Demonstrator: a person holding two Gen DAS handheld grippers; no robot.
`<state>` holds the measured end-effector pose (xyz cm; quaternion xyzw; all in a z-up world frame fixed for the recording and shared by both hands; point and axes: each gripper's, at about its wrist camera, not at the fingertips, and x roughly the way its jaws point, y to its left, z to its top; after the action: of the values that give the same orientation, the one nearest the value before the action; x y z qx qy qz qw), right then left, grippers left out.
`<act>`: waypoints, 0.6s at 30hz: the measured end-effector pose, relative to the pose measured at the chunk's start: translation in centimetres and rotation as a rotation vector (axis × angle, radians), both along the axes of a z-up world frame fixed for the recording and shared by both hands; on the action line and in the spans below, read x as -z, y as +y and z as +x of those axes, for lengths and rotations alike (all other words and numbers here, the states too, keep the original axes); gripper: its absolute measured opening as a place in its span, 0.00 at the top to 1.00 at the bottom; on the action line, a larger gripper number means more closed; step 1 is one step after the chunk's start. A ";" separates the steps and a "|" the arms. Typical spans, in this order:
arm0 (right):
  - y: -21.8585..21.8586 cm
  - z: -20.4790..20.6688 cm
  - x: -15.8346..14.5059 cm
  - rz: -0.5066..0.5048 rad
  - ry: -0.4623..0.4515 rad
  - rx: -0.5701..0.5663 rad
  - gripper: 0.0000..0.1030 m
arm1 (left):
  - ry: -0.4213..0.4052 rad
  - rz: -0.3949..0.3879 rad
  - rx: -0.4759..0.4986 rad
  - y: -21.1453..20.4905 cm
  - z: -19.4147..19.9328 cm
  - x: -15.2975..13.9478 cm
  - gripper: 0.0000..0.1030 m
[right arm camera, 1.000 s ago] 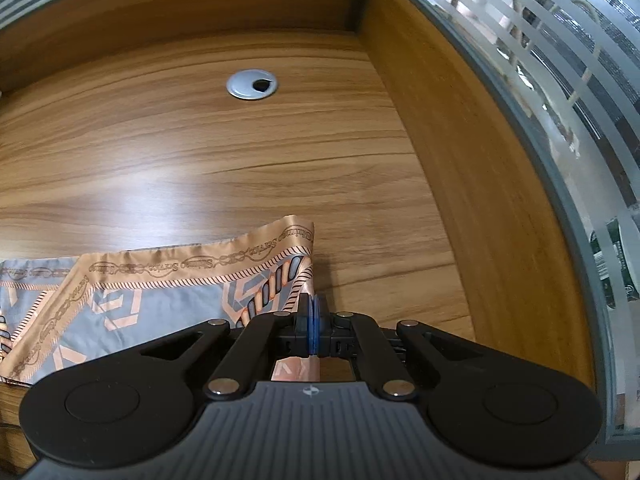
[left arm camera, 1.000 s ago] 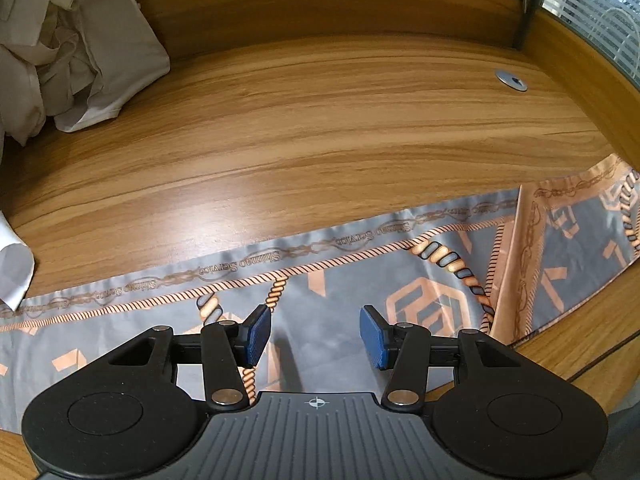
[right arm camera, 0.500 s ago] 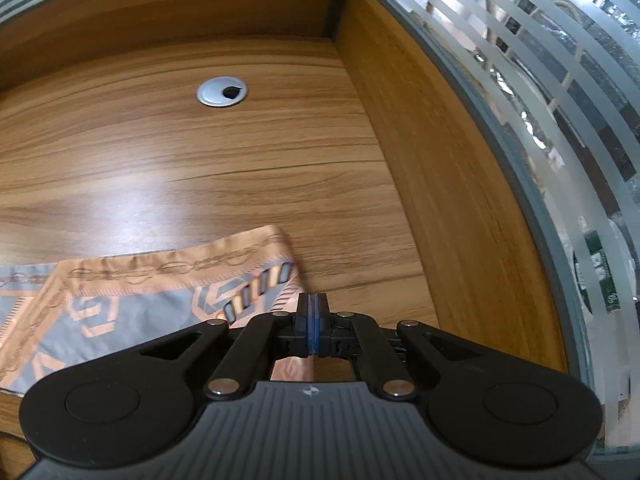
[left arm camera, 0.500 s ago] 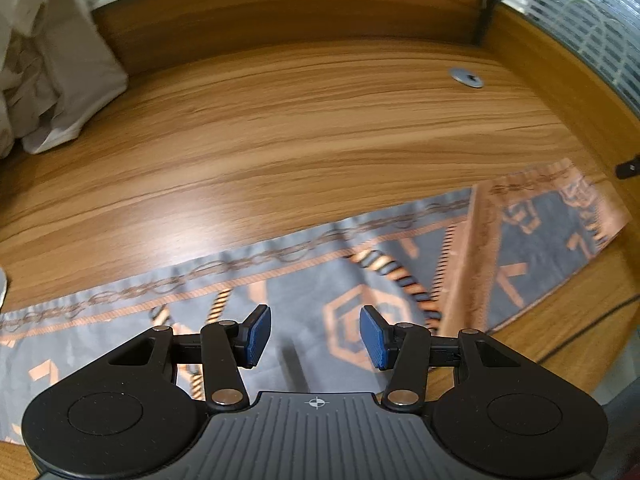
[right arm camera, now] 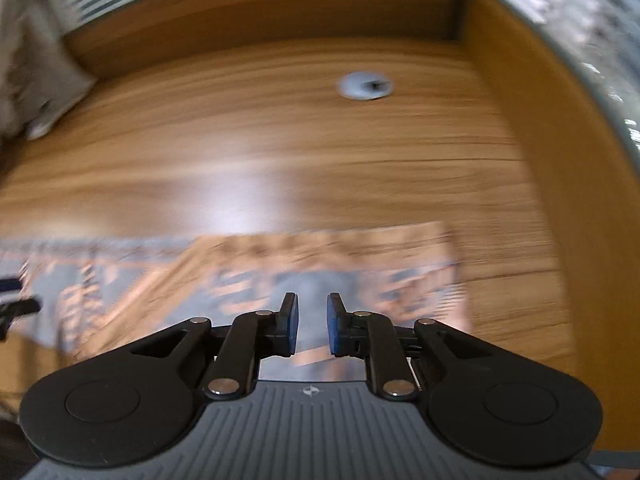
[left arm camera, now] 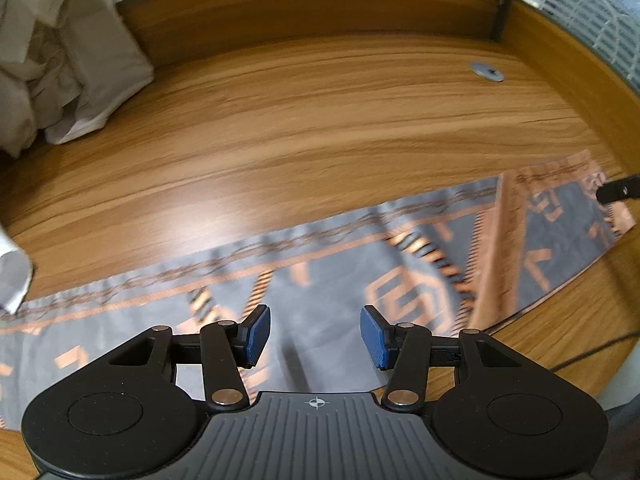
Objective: Fold clothes
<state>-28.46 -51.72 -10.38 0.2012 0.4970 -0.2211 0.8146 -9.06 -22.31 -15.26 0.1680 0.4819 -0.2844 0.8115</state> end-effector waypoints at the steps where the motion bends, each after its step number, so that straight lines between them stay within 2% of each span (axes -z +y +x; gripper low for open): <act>1: 0.9 0.6 0.2 0.014 0.000 -0.029 0.82 | -0.001 0.011 -0.007 0.6 0.1 0.1 0.49; 8: 8.1 4.9 1.2 0.057 0.000 -0.209 0.75 | -0.001 0.052 -0.041 4.4 1.1 0.3 0.48; 15: 14.1 8.4 1.5 0.066 0.009 -0.293 0.64 | 0.000 0.073 -0.059 7.6 2.3 0.4 0.48; 18: 15.8 9.4 1.8 0.065 0.020 -0.310 0.63 | 0.003 0.080 -0.064 8.7 2.7 0.4 0.47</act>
<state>-19.03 -35.96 -12.23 0.1460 0.5373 -0.0783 0.8270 -6.37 -13.57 -15.68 0.1846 0.4991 -0.2390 0.8122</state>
